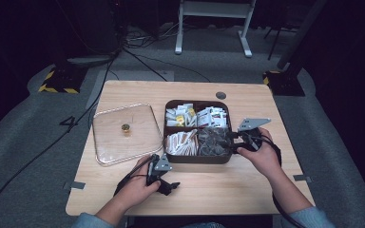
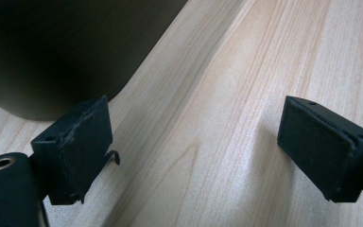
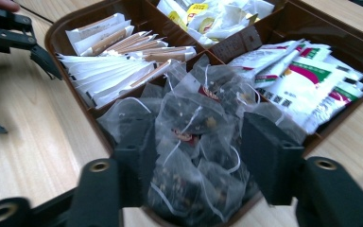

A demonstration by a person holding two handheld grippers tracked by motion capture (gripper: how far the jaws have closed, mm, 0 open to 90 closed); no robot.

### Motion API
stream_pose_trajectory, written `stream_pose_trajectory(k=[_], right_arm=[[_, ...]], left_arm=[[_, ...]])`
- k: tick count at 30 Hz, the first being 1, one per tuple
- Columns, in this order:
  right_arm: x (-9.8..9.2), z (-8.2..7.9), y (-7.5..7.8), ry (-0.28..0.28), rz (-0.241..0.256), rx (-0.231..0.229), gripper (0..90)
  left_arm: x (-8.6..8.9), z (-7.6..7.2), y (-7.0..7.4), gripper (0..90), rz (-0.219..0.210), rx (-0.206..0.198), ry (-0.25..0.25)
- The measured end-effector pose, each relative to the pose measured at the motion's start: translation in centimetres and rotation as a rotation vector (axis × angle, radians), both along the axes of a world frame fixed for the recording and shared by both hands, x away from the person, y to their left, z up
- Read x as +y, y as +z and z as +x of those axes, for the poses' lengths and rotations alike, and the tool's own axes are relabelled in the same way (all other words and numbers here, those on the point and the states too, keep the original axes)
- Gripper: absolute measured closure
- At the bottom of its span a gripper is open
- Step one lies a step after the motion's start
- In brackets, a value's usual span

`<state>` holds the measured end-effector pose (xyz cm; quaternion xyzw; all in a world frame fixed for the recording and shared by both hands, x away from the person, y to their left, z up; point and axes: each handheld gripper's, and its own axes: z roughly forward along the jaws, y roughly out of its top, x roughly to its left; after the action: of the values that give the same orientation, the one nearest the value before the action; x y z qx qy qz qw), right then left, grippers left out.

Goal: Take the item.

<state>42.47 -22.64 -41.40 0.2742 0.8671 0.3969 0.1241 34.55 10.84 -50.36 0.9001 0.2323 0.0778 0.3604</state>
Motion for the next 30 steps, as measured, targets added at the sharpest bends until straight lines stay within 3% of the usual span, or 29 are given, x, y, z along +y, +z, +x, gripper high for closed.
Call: stream_pose_trajectory(k=[3,12,18,22,24,26,27,30], right_arm=[[0.8,0.6,-0.2,0.01,-0.02,0.002,53.0],[3.0,2.3,-1.7,0.04,-0.038,0.049,52.0],[3.7,3.2,-2.9,0.019,-0.064,0.062,47.0],[4.2,3.6,-3.6,0.014,-0.082,0.072,48.4],[4.4,3.6,-3.6,0.017,-0.109,0.065,53.4],[4.5,3.5,-3.5,0.024,-0.132,0.07,63.8],[4.5,3.4,-3.4,0.026,-0.139,0.067,74.2],[4.3,3.2,-3.2,0.023,-0.152,0.045,80.4]], left_arm=[[0.0,0.0,0.0,10.8,0.002,0.002,0.011],[0.2,0.2,0.0,10.9,0.005,-0.002,0.032],[0.3,0.2,0.0,10.9,0.007,0.0,0.038],[0.3,0.2,0.0,10.8,0.006,-0.001,0.037],[0.3,0.2,0.0,10.8,0.006,-0.001,0.036],[0.3,0.2,0.0,10.8,0.006,-0.001,0.035],[0.3,0.2,0.0,10.8,0.006,0.0,0.035],[0.3,0.2,0.0,10.8,0.008,0.0,0.035]])
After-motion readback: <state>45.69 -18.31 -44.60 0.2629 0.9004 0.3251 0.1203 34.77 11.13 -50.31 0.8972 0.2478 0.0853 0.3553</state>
